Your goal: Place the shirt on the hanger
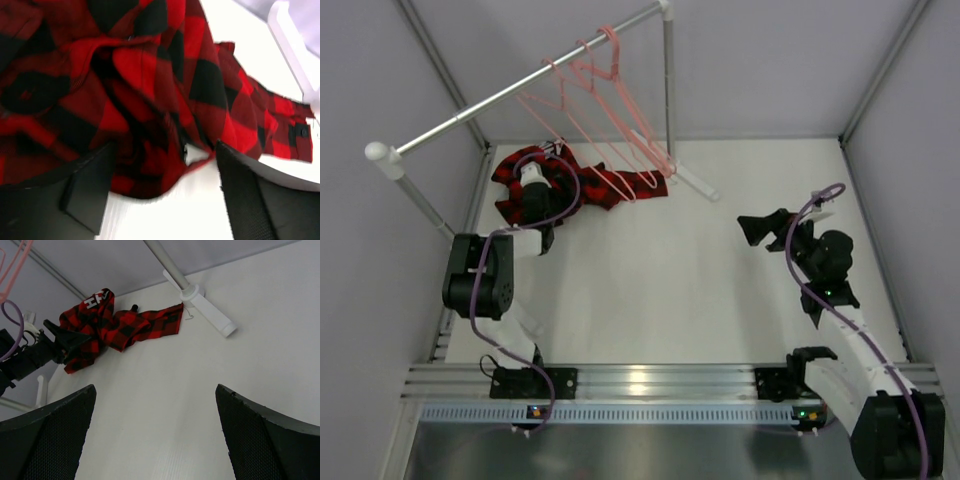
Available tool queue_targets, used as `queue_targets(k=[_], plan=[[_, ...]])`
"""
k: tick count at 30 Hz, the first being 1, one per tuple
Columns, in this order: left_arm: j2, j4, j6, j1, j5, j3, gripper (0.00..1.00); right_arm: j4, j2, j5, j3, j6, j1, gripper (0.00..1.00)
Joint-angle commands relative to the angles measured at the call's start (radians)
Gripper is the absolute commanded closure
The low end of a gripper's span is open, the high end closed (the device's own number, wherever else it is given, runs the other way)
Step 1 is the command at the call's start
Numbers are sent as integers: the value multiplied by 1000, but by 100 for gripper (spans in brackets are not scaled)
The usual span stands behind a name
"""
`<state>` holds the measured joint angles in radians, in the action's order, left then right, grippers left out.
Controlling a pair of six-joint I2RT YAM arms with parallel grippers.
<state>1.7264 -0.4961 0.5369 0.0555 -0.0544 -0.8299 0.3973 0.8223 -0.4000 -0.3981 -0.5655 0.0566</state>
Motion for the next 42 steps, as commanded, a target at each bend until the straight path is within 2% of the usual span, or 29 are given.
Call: queue_targets(k=[1,2,3,4,6,9,13,16,17,19,20,22,23,25,26,29,33,36,37,38,39,42], plan=[[82,-255,-63,6,5,-57,20,136,47,-8,-19,0,6,0],[97,-277,-64,6,11,-63,24,152,60,-11,-19,-1,8,1],[110,-295,-71,6,24,-66,36,156,86,-16,-22,-1,9,1],[120,-312,-72,6,30,-66,65,159,100,-17,-27,-2,9,1],[130,-357,-61,6,50,-54,100,161,133,-26,-34,-2,11,1],[63,-386,-43,12,108,23,100,163,165,-46,-50,-11,14,1],[-184,-302,-66,82,108,159,100,164,150,-46,-47,-17,28,1],[-345,-124,-195,266,82,189,100,137,111,-8,-32,-10,38,0],[-379,-78,-237,385,26,193,100,123,82,7,-28,-7,38,1],[-480,17,-227,502,-39,218,100,54,48,27,-33,-2,42,1],[-508,31,-209,620,-98,228,100,26,8,52,-34,1,42,1],[-585,69,-193,749,-184,241,100,-27,-38,67,-42,13,45,1],[-603,83,-187,874,-281,235,100,-88,-95,82,-45,25,43,1],[-632,128,-183,983,-352,215,100,-162,-158,98,-59,44,43,0],[-631,139,-184,1071,-372,190,100,-246,-226,116,-67,64,43,1],[-578,186,-201,1202,-427,129,100,-362,-364,128,-85,98,45,1],[-460,154,-265,1302,-430,2,100,-524,-508,84,-82,108,45,1],[-378,168,-272,1313,-539,-66,100,-570,-564,21,-73,110,45,1],[-366,166,-269,1313,-636,-93,100,-589,-568,-8,-71,107,43,1],[-364,162,-268,1313,-691,-103,97,-595,-568,-20,-68,99,43,1],[-367,148,-270,1311,-740,-110,87,-597,-565,-40,-61,96,43,1],[-389,175,-287,1310,-857,-126,5,-574,-546,-112,-50,99,43,0]])
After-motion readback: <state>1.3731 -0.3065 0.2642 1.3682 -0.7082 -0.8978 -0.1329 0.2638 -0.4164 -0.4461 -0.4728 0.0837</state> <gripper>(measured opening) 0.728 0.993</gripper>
